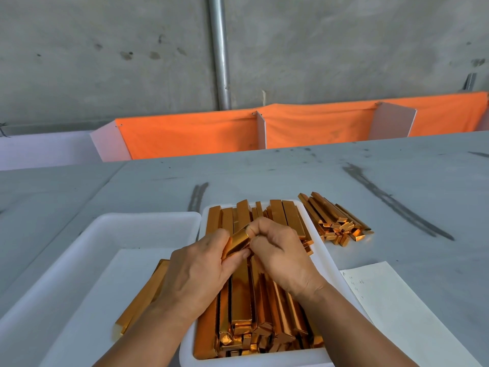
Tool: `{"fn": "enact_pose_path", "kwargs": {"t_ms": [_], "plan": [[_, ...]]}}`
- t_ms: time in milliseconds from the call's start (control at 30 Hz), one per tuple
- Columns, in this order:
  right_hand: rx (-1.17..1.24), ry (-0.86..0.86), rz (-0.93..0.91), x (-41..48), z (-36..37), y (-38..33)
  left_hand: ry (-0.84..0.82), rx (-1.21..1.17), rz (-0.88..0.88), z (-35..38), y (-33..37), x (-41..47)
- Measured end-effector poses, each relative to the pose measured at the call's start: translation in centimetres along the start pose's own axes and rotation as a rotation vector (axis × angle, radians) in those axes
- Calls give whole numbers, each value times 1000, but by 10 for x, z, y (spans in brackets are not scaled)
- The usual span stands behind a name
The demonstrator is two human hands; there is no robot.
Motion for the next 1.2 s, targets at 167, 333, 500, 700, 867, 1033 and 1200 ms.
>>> {"fn": "enact_pose_path", "kwargs": {"t_ms": [167,333,500,700,867,1033,1200], "plan": [[-76,216,-81,3,-1,3,-11,0,-8,-1,0,1],[-109,240,-129,5,-1,7,-20,4,-5,-2,0,0],[-178,278,-205,4,-1,6,-46,5,-1,-1,-1,-1],[-82,184,-125,4,-2,7,-59,-38,-5,-1,-1,-3],[0,118,-98,2,0,3,-30,-77,-25,-1,0,-2],[16,121,-55,3,1,1,4,-106,-68,-1,-2,-2],[33,91,-74,1,5,1,57,-136,-92,-2,-2,-2]]}}
Point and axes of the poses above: each hand's wrist, its own x-axis towards the middle knuckle, its own z-axis out of the palm, y = z × x, the point moved 1 cm from there along x, towards the middle knuckle, and after that the axes turned 15 degrees about z, right-handed, at the moved point
